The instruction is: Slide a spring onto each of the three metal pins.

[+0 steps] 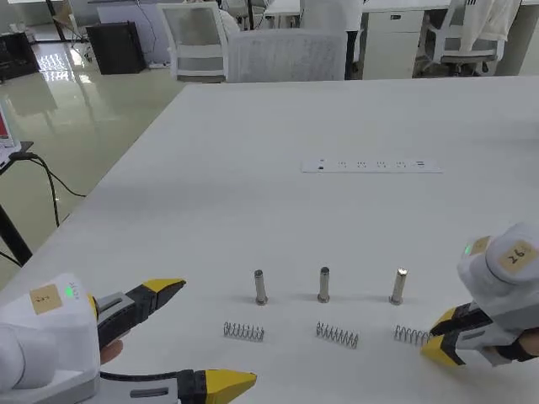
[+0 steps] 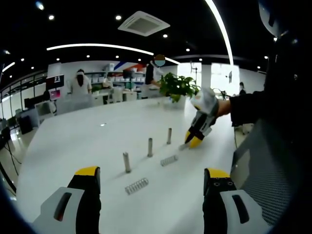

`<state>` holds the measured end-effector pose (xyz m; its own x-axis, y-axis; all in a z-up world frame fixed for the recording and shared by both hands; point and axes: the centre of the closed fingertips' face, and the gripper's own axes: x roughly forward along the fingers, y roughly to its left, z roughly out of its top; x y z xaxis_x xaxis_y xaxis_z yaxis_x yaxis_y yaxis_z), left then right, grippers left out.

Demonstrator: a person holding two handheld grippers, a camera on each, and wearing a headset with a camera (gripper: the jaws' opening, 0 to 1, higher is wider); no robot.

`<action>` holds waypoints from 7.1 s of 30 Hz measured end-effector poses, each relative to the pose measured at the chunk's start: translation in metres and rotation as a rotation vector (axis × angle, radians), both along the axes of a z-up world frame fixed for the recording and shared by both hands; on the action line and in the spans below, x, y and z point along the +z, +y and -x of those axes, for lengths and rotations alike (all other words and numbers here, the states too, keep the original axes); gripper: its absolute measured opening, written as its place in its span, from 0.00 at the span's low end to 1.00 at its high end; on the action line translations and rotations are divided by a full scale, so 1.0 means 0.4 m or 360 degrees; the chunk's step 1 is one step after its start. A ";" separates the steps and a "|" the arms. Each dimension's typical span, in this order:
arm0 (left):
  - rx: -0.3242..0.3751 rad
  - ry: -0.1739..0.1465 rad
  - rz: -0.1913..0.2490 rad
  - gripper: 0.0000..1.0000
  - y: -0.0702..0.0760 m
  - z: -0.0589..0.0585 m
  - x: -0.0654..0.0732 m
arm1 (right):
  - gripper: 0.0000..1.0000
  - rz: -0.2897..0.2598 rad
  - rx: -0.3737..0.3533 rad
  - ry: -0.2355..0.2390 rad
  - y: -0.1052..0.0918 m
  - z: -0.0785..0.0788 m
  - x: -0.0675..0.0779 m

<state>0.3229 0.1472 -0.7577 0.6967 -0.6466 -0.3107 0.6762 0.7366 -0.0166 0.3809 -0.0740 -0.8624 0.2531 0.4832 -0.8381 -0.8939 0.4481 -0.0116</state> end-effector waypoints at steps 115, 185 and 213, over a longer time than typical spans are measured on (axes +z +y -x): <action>-0.0476 -0.0051 -0.0082 0.56 -0.205 -0.039 0.049 | 0.07 -0.0008 0.0551 -0.0235 0.247 0.078 0.256; -0.0717 0.0001 -0.0024 0.04 -0.256 0.031 0.029 | 0.07 -0.0032 0.1022 -0.0124 0.272 0.189 0.262; -0.0752 0.0036 0.0014 0.03 -0.259 0.045 0.034 | 0.12 -0.0058 0.0983 -0.0044 0.263 0.200 0.246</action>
